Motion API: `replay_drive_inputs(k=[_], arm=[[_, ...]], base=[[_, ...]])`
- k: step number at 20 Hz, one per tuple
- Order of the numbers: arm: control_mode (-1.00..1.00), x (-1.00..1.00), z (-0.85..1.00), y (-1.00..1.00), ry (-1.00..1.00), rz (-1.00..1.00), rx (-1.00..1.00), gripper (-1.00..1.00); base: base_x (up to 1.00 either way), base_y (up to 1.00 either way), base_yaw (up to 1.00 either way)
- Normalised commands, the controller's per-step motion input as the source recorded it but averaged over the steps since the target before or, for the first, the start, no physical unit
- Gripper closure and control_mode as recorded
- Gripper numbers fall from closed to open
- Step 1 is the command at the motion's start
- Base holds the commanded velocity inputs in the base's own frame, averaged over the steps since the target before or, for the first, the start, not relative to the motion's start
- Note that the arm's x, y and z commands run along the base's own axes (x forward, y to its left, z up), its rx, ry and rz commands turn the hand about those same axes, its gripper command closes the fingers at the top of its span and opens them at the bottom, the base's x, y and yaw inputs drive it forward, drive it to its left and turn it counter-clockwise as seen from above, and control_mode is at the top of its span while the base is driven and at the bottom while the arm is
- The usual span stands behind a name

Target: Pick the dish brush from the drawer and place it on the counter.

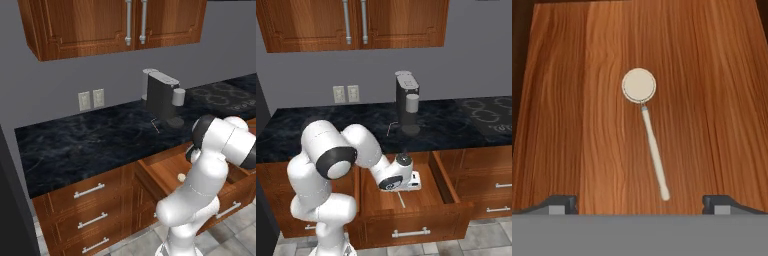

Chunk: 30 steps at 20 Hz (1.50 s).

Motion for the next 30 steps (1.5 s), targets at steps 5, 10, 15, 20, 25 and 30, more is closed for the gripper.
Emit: replay_drive_inputs(k=[5, 10, 15, 20, 25, 30], arm=[[-1.00, 0.25, -0.38, 0.00, 0.00, 0.00, 0.00, -1.00], [-1.00, 0.14, -0.33, -0.01, 0.00, 0.00, -0.01, -1.00], [-1.00, 0.09, -0.27, -0.16, 0.00, 0.00, 0.00, -1.00], [-1.00, 0.10, -0.22, -0.22, 0.00, 0.00, 0.00, -1.00], [-1.00, 0.14, -0.17, -0.19, 0.00, 0.00, 0.00, -1.00], [-1.00, 0.26, -0.17, -0.14, 0.00, 0.00, 0.00, -1.00]], base=[[0.00, 0.00, 0.00], [0.00, 0.00, 0.00], [0.00, 0.00, 0.00], [0.00, 0.00, 0.00], [0.00, 0.00, 0.00], [0.00, 0.00, 0.00]])
